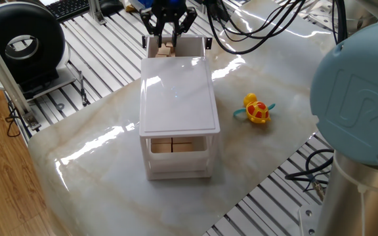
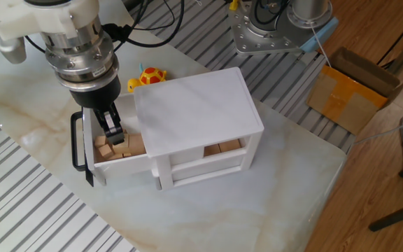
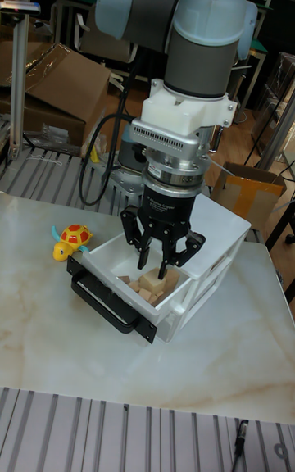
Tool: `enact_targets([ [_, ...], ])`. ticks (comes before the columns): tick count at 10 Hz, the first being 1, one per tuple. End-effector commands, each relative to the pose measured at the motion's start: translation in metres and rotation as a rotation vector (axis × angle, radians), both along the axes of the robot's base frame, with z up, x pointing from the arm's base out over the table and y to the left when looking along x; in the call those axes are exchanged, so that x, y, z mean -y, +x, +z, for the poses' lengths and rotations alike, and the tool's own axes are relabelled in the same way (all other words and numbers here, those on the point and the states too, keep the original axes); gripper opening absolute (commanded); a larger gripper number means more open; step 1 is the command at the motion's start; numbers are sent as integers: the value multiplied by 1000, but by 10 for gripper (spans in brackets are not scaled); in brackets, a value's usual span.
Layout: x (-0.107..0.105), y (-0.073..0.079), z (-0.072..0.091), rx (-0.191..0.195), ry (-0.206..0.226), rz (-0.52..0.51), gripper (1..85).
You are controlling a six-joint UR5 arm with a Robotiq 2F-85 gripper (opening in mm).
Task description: Take something out of a drawer
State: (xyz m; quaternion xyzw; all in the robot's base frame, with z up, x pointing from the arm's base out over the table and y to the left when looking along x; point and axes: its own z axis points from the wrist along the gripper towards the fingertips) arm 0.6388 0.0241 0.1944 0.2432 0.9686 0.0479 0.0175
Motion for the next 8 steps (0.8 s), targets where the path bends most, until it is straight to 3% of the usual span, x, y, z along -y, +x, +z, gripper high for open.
enact_targets([
  [1, -7, 2, -1, 4, 26, -5, 390],
  [8, -11, 0, -7, -8, 35, -18, 390],
])
